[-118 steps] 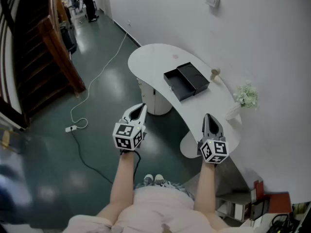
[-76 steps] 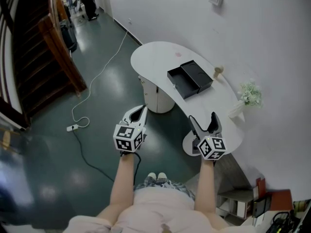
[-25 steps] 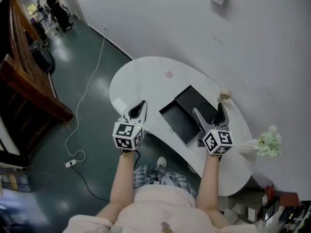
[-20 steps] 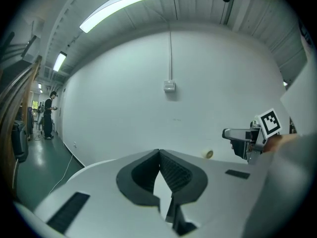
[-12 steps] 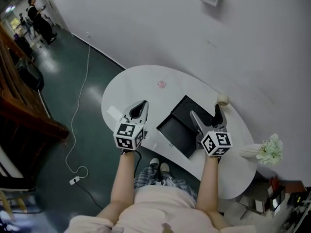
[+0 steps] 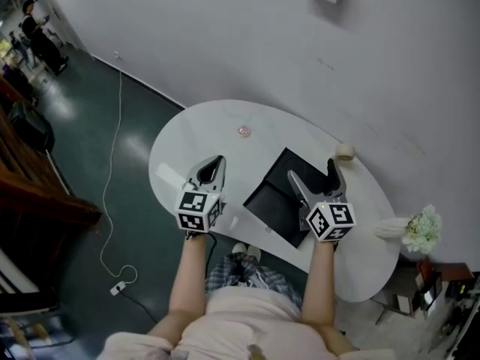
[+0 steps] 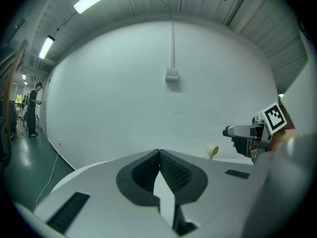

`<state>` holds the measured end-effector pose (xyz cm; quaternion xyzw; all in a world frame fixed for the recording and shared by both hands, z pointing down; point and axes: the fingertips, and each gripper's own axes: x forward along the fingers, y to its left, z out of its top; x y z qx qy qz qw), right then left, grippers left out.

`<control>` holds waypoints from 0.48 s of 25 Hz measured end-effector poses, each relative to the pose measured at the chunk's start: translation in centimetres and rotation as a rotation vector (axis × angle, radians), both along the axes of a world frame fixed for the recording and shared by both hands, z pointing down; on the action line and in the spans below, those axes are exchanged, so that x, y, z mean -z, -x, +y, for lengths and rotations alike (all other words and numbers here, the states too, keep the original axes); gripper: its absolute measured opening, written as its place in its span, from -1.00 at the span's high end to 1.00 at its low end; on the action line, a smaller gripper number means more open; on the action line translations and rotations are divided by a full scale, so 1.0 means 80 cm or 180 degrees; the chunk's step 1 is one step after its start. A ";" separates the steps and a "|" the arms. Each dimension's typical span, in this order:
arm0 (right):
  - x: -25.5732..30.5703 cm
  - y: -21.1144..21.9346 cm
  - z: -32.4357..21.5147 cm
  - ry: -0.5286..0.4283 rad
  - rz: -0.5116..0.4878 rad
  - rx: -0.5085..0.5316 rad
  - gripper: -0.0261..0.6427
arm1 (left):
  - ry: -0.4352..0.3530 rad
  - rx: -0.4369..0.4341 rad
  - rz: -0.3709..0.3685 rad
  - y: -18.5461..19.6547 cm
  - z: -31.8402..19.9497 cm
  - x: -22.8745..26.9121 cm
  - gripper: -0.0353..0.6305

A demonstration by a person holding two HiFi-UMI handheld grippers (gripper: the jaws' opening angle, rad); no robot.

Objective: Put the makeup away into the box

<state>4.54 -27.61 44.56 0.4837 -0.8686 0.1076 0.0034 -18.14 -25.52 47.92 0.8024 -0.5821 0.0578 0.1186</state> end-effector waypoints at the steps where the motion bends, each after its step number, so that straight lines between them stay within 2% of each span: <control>1: 0.000 0.003 -0.003 0.0015 0.0016 0.0016 -0.66 | 0.0012 0.0002 -0.0013 0.001 -0.002 -0.001 0.82; 6: 0.008 0.029 -0.022 0.0043 0.0122 0.0165 -0.66 | -0.0009 0.0089 0.0051 0.012 -0.013 0.006 0.82; 12: 0.007 0.071 -0.067 0.0207 0.0449 0.0382 -0.66 | 0.0093 0.0224 0.0081 0.026 -0.045 0.007 0.82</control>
